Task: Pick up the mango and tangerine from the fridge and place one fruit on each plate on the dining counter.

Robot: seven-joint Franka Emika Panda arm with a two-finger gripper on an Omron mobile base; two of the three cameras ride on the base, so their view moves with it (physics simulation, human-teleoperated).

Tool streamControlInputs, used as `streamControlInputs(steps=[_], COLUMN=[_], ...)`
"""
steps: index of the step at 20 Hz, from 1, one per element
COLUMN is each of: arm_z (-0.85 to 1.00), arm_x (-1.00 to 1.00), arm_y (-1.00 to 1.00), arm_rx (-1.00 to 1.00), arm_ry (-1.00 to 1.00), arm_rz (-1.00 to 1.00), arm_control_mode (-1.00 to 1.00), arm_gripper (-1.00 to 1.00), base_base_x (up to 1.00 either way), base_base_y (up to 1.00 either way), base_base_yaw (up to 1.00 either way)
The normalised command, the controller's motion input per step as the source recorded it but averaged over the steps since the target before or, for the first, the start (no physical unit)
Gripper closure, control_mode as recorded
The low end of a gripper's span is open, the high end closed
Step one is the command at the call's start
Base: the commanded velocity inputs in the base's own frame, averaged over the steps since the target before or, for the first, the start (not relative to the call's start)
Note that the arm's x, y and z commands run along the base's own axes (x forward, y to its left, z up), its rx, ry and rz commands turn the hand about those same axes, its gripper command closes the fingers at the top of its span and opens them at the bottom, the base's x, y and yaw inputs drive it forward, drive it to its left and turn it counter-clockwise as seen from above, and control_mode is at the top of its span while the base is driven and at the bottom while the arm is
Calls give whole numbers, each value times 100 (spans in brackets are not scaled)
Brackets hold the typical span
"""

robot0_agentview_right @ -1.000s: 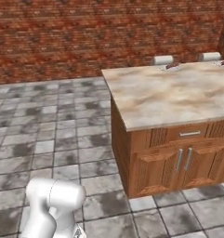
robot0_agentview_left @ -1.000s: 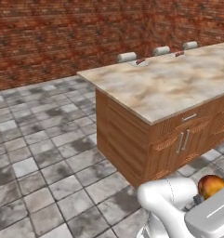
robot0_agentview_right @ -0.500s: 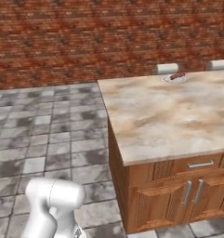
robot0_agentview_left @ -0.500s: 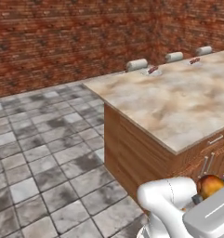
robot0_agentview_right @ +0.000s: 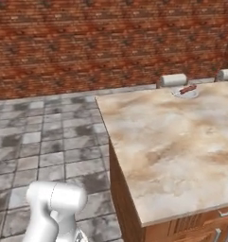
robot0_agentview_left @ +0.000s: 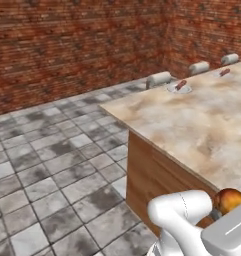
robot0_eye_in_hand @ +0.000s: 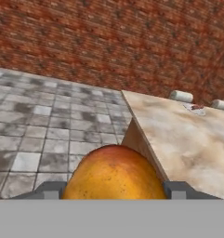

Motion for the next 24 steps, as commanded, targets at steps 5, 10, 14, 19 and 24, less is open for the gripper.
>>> streamControlInputs(steps=[5,10,14,19,24], arm_z=[0,0,0,0,0], arm_x=[0,0,0,0,0], arm_y=[0,0,0,0,0], arm_rx=[0,0,0,0,0], arm_ry=[0,0,0,0,0], arm_rz=[0,0,0,0,0], arm_control_mode=[100,100,100,100,100], arm_gripper=[100,100,100,100,100], base_base_x=[85,64,56,54,56], base_base_y=[82,93,93,95,98], base_base_yaw=[-35,-37,-33,-32,-36])
